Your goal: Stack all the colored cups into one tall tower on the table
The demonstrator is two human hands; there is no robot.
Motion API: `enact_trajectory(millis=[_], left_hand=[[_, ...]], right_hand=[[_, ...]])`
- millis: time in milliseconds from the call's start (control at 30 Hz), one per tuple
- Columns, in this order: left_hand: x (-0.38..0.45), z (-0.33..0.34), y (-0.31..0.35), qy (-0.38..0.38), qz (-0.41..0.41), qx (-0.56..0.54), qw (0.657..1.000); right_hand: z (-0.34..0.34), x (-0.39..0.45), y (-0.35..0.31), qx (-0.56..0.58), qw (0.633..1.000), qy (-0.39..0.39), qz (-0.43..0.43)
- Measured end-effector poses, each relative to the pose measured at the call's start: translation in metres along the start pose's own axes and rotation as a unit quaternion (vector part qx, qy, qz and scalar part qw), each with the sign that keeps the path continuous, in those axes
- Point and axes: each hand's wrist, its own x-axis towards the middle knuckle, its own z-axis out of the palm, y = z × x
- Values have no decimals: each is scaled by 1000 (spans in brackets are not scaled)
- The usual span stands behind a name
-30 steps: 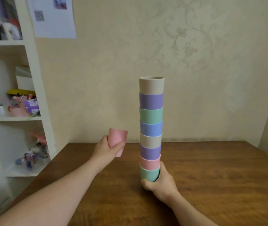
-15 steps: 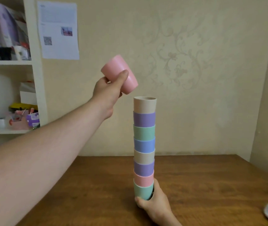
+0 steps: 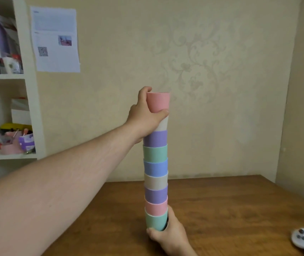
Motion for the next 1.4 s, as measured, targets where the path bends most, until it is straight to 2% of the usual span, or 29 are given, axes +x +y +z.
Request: enact_trajectory(millis=[133, 300, 500, 667, 733, 867, 967, 1133, 1300, 1400], left_hand=[[-2, 3, -5, 10, -9, -13, 1000], [-10, -2, -8, -26, -23, -24, 999], [-17, -5, -8, -35, -34, -21, 999], [-25, -1, -23, -44, -50, -33, 997], [-28, 0, -33, -44, -55, -39, 997], [-38, 2, -51, -55, -72, -72, 993], [-45, 7, -60, -59, -56, -86, 993], [-50, 12, -67, -51, -56, -119, 990], [-59, 19, -72, -21, -45, -130, 990], [-67, 20, -73, -30, -50, -115, 992]], right_hand=[[2, 3, 6, 2, 1000, 3, 12], [-3, 4, 5, 15, 999, -14, 28], [-5, 8, 2, 41, 996, -42, 60], [-6, 9, -5, 80, 992, -77, 57], [-12, 8, -20, 112, 988, -100, 31], [-41, 19, -80, 190, 977, -54, -74], [-62, 30, -132, 210, 970, -22, -117], [-66, 35, -153, 155, 979, 34, -124], [-62, 32, -150, 135, 981, 57, -128], [-61, 30, -152, 131, 983, 52, -120]])
